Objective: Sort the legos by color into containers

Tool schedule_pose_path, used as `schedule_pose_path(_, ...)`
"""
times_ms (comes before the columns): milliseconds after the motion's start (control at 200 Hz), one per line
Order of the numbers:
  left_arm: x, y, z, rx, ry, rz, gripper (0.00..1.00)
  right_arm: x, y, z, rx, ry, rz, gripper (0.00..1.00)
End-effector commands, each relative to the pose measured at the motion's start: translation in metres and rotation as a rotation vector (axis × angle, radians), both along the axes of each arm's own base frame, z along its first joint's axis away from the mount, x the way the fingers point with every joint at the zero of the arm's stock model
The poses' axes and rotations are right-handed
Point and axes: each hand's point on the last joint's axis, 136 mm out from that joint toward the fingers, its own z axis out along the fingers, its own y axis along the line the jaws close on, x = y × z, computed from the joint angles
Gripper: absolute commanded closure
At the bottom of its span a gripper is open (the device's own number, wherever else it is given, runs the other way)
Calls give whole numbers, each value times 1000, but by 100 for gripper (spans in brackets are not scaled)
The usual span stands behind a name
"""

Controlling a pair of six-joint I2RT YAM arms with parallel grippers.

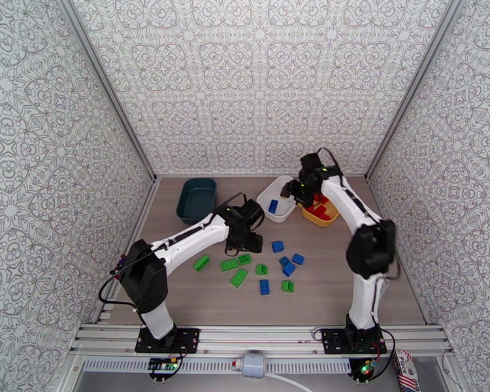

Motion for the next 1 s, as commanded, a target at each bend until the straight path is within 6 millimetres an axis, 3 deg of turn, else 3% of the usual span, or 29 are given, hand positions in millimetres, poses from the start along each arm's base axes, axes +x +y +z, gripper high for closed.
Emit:
schedule_pose_path(0,-16,-20,-10,-36,55,-20,23,-33,-22,-7,-87,2,0,28)
schedule_pose_path(230,-57,-39,-40,0,151,-56,23,-100,-46,-15,-112,28,-25,24)
schedule_pose_path(430,-85,-56,-73,-1,228,-60,24,-136,-54,-25,-83,43,-61,23)
schedule_pose_path(705,-96,-62,-106,59,267,-53,32,-164,-57,-25,-58,48,-57,24)
schedule_pose_path(995,-105,-49,-117,130,260,-30,44,-176,-56,-23,-16,29,-61,25)
